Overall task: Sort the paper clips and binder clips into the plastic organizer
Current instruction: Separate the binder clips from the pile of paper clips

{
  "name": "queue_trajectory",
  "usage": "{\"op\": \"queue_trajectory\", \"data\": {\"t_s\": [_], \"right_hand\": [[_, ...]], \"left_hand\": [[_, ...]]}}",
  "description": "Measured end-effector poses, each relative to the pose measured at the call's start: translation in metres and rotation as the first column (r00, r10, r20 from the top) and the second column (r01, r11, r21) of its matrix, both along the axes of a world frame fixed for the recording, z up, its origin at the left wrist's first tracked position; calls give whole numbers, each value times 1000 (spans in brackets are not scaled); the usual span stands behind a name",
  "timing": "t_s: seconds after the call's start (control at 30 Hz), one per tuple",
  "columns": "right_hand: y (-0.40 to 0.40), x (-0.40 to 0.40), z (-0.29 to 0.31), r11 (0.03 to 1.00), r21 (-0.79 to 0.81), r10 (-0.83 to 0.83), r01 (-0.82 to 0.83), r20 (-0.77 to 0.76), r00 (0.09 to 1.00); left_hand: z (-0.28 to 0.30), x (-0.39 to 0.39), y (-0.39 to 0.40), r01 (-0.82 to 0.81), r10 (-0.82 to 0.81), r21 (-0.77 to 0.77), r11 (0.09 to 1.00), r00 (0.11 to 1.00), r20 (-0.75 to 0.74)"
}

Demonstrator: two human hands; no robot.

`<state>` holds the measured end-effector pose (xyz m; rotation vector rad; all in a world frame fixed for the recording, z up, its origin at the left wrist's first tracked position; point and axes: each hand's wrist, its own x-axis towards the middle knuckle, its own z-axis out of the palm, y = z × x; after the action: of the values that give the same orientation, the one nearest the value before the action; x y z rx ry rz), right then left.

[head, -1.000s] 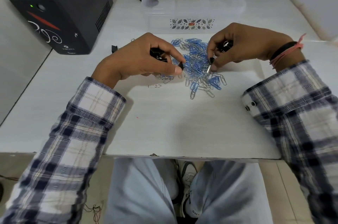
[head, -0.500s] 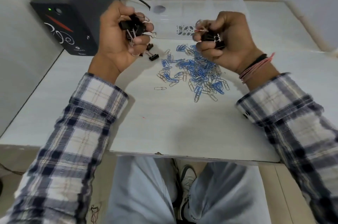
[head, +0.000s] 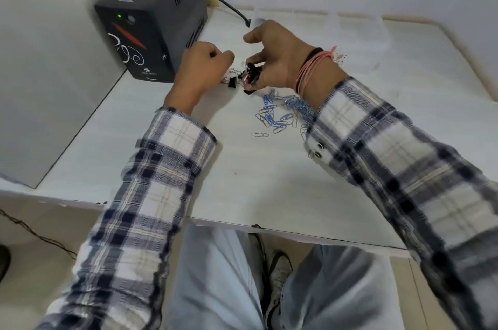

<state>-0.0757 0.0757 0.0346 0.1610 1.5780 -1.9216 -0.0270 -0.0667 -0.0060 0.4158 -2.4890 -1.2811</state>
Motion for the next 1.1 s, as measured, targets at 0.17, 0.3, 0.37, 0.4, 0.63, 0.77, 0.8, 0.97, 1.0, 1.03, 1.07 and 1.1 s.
{"op": "queue_trajectory", "data": {"t_s": [0.17,0.3,0.37,0.4,0.63,0.77,0.8,0.97,1.0,1.03,1.07,1.1], "right_hand": [[5,-3,6,988,-1,154,-154,13,988],[15,-7,4,972,228,104,-57,-200,974],[18,-6,-1,922,385,161,-33,-306,938],[18,-5,-3,891,452,214,-45,-330,920],[-6,6,-13,817,543,416,-194,-322,851],[16,2,-8,855,515,315,-57,-428,847],[28,-1,-7,853,521,295,-18,-453,842],[100,-17,-9,751,650,321,112,-509,799],[112,-19,-12,728,674,329,126,-505,798],[122,-20,-14,704,697,337,140,-501,797],[130,-20,-16,680,716,343,157,-500,795],[137,-20,-18,658,732,348,178,-505,790]], "left_hand": [[2,-2,0,19,-20,-56,998,1000,-18],[3,-3,-2,29,-35,-87,996,997,-65],[3,-2,-4,18,-30,-120,993,995,-93],[3,-2,-5,6,-21,-130,991,994,-111],[-3,-3,-9,-56,36,-223,973,995,-91],[-4,-5,-9,232,-215,-316,920,973,89],[-4,-4,-7,332,-289,-363,871,942,169],[-15,-3,-6,530,-396,-508,679,847,355],[-17,-4,-8,514,-390,-506,693,857,337],[-17,-5,-10,493,-378,-504,709,869,319],[-17,-6,-11,469,-361,-508,723,882,301],[-19,-7,-12,443,-345,-521,730,896,279]]}}
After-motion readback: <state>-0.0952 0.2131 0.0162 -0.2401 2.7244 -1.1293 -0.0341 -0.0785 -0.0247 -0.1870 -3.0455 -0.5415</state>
